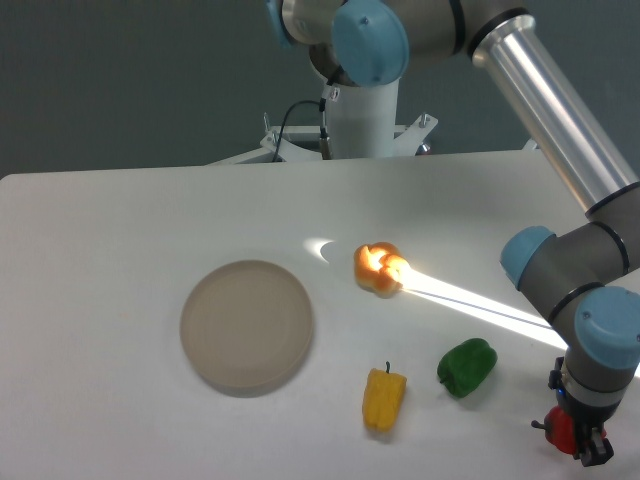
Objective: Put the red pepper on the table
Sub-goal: 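Lift the held red pepper with the gripper and carry it away from the green pepper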
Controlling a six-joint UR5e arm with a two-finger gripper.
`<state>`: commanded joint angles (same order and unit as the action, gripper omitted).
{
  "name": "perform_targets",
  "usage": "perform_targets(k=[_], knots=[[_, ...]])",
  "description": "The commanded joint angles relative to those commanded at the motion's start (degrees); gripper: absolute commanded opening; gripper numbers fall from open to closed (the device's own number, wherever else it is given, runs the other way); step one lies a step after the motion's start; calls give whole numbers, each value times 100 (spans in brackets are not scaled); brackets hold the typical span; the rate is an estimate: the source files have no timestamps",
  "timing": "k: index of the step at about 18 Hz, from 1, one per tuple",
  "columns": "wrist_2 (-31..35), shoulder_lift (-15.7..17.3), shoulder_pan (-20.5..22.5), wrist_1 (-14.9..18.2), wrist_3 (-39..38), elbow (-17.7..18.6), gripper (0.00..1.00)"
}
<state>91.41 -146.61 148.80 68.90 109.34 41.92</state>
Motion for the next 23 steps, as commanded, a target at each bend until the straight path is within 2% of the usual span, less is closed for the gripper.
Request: perform_targets(k=[4,9,11,15,16,17,20,23], knots=[[-26,237,-35,79,0,263,66],[-105,632,-79,702,-70,448,67],[-106,878,-79,887,-88,685,67],[-123,1344,17,975,26,1317,67],[-149,1519,44,1132,44,1597,67],[-149,1660,96,1125,96,1852,66],[-368,2091,430,1081,701,2591,66],[-422,2250,807,950,1552,3083,66]])
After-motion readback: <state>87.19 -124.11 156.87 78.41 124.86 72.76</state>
